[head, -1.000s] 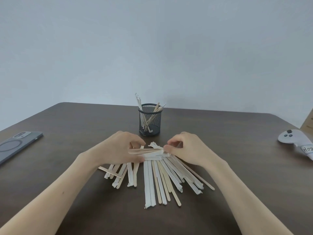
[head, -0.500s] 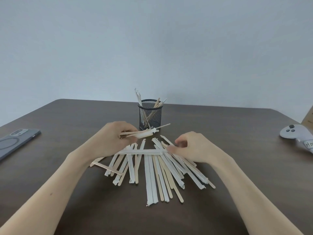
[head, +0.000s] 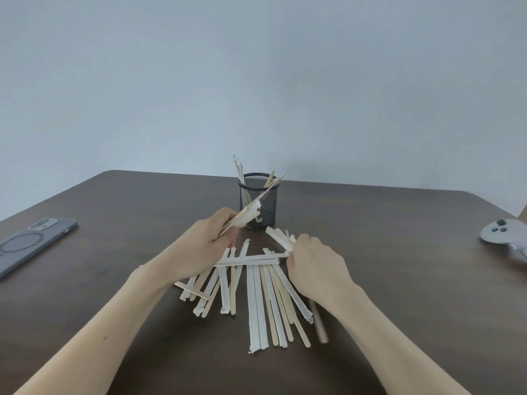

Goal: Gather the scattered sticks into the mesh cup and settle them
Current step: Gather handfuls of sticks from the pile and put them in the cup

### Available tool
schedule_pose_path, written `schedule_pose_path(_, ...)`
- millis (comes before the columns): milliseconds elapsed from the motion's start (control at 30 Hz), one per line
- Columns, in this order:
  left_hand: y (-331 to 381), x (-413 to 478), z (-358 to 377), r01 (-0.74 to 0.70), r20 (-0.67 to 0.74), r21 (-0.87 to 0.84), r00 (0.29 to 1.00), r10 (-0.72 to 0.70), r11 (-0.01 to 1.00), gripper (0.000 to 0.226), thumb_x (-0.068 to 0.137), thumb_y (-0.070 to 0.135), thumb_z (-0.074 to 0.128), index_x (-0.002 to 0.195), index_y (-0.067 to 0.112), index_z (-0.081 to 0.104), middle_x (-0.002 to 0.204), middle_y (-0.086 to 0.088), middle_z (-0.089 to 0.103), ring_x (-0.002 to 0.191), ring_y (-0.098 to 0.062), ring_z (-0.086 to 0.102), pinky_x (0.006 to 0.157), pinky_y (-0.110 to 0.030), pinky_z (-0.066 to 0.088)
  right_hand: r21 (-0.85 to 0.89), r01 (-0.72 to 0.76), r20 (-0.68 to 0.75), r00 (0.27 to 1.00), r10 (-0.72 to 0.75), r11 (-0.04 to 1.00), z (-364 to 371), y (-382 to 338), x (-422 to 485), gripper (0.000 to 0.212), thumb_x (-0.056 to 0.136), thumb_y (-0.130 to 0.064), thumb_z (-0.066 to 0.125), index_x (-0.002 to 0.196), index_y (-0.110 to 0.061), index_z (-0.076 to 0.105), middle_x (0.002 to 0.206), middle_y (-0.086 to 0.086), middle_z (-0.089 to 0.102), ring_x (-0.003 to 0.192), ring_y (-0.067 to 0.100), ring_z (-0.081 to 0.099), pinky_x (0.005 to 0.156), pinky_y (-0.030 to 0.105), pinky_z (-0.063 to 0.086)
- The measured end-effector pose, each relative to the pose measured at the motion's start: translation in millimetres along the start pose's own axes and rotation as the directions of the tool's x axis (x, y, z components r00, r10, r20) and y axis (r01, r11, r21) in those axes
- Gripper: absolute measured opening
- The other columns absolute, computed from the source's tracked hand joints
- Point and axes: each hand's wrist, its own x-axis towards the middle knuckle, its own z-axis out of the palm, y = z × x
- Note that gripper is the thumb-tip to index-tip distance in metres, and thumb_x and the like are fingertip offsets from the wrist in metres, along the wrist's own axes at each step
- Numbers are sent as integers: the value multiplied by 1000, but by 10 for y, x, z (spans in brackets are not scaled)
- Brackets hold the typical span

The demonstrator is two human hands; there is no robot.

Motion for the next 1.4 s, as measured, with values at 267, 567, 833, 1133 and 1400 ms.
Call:
schedule_pose_path(267, 49, 27, 16, 88, -126, -492, 977, -171, 866, 19, 101, 9, 42, 91, 19, 54, 67, 2, 34, 61, -19, 28, 57, -40, 26, 624, 72, -197, 978, 68, 778, -136, 45, 137, 26, 110, -30, 31, 107, -11, 48, 75, -1, 51, 61, 15, 48, 53, 30, 33)
schedule_pose_path(567, 246, 19, -12, -42, -201, -701, 969, -142, 712, 45, 86, 59, 47, 94, 15, 48, 73, -2, 36, 55, -14, 30, 51, -31, 34, 854, 209, -292, 951, 107, 477, -112, -25, 128, 37, 101, -42, 53, 73, -23, 38, 51, -16, 40, 49, 3, 38, 50, 14, 34)
schedule_pose_path(833, 248, 10, 45, -56, -298, -558, 944, -137, 828, 9, 107, 15, 43, 104, 14, 51, 81, -3, 50, 67, -22, 55, 74, -42, 53, 840, 287, -358, 931, 74, 460, -67, -48, 120, 39, 102, -36, 53, 69, -24, 34, 47, -20, 40, 48, 2, 37, 50, 10, 35)
schedule_pose_path(1133, 283, 13, 39, -147, -318, -743, 936, -151, 653, 14, 79, 1, 52, 84, 13, 47, 67, -8, 55, 56, -23, 54, 73, -50, 61, 830, 423, -483, 871, 89, 364, 18, -114, 183, 41, 103, -38, 52, 73, -15, 34, 55, -8, 30, 52, 18, 29, 51, 32, 32)
schedule_pose_path(1400, 300, 28, 160, -121, -377, -705, 899, -225, 699, 26, 101, 22, 63, 81, 10, 51, 49, -9, 43, 46, -20, 43, 71, -53, 65, 843, 431, -481, 872, 91, 322, 178, -86, 230, 40, 96, -52, 57, 85, -15, 45, 62, 5, 32, 52, 25, 31, 52, 33, 33)
